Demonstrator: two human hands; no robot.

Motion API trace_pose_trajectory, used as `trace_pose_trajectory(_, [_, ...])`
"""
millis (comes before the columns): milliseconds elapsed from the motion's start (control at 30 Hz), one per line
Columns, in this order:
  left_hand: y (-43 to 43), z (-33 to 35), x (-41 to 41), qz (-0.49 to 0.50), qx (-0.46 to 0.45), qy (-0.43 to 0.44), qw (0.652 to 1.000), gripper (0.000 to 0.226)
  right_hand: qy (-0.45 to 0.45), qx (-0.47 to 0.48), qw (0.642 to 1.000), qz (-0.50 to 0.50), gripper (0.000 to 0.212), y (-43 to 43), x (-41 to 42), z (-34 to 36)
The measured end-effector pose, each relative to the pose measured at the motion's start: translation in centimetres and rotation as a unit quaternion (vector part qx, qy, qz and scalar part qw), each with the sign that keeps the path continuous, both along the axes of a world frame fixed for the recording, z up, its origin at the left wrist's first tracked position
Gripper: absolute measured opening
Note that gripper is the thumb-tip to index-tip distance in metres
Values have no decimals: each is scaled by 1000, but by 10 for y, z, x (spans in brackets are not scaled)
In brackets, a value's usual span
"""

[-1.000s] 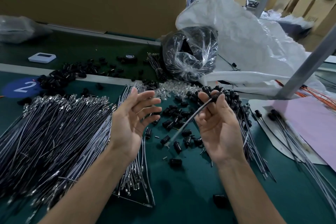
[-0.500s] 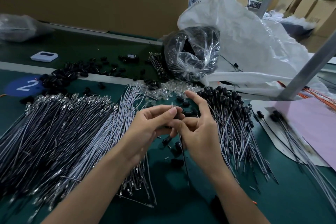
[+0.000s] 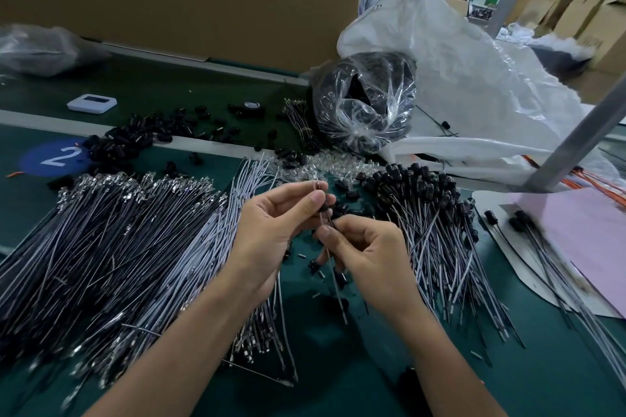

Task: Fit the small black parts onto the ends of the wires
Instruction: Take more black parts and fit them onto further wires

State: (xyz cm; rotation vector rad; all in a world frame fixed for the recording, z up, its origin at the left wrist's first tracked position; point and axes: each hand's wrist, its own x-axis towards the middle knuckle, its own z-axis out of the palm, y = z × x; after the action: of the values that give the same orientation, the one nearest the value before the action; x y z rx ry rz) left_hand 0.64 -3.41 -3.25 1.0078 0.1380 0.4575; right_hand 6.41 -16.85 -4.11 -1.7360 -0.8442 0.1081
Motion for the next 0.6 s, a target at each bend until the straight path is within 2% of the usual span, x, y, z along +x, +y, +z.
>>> trace_pose_trajectory(167, [-2, 1, -1, 7, 0, 5, 1000, 29, 23, 22, 999, 1, 16, 1, -1, 2])
trace_pose_trajectory(600, [1, 2, -3, 37, 14, -4, 999, 25, -8, 14, 1000, -19, 17, 2, -2, -3])
